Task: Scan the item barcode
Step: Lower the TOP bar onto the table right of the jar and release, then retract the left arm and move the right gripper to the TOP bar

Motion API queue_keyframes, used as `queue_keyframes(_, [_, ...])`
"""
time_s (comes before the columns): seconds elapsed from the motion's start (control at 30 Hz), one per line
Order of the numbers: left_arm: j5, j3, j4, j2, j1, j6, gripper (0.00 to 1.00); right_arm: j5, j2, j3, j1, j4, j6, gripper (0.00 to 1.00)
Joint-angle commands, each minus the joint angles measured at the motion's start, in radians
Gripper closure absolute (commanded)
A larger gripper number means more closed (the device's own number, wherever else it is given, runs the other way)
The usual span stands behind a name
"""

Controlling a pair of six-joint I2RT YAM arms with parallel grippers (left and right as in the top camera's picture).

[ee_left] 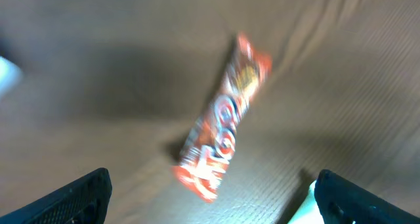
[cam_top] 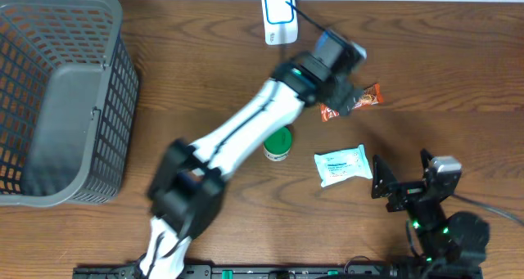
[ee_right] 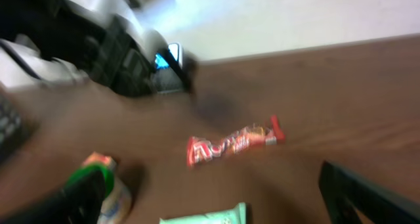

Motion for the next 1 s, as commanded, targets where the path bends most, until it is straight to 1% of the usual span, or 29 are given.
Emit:
queue_keyframes(0.0, [-0.018,0.014,0.001,-0.235,0.087,0.014,0.01,-0.013,0.205,0.14,-0.002,-0.084,0.028,0.01])
queue_keyframes(0.07, [-0.038,0.014,-0.008,-0.306,0.123,0.035,0.01,-0.016,0.355,0.224,-0.002,-0.132,0.029,0.01])
queue_keyframes(0.17, [-0.145,0.014,-0.031,-0.435,0.186,0.1,0.01,-0.089,0.61,0.384,-0.002,-0.223,0.028,0.01])
queue_keyframes(0.27, [-0.275,0.014,-0.053,-0.562,0.241,0.16,0.01,-0.281,0.828,0.532,-0.002,-0.3,0.029,0.01])
queue_keyframes(0.33, [-0.345,0.014,-0.063,-0.644,0.276,0.176,0.01,-0.439,0.943,0.594,-0.002,-0.344,0.027,0.01])
queue_keyframes(0.37, [-0.375,0.014,-0.063,-0.69,0.294,0.183,0.01,-0.472,0.987,0.609,-0.002,-0.367,0.019,0.01])
queue_keyframes(0.43, [-0.415,0.014,-0.058,-0.77,0.33,0.204,0.01,-0.486,1.075,0.613,-0.002,-0.278,0.046,0.02])
queue_keyframes(0.5, [-0.428,0.014,-0.054,-0.853,0.37,0.23,0.01,-0.481,1.166,0.613,0.003,-0.156,0.175,0.01])
queue_keyframes(0.53, [-0.429,0.014,-0.054,-0.89,0.388,0.243,0.01,-0.46,1.22,0.618,0.015,-0.109,0.248,0.01])
queue_keyframes(0.57, [-0.429,0.014,-0.055,-0.921,0.404,0.254,0.01,-0.419,1.258,0.631,0.029,-0.105,0.293,0.01])
queue_keyframes(0.67, [-0.43,0.014,-0.058,-1.009,0.449,0.258,0.01,-0.164,1.386,0.721,0.1,-0.167,0.413,0.01])
queue_keyframes(0.77, [-0.43,0.014,-0.075,-1.076,0.471,0.258,0.01,0.05,1.516,0.885,0.183,-0.281,0.529,0.01])
queue_keyframes(0.9, [-0.435,0.014,-0.13,-1.111,0.473,0.262,0.01,0.188,1.654,1.126,0.231,-0.444,0.629,0.01])
queue_keyframes(0.97, [-0.452,0.013,-0.174,-1.11,0.472,0.285,0.01,0.225,1.71,1.233,0.233,-0.534,0.697,0.04])
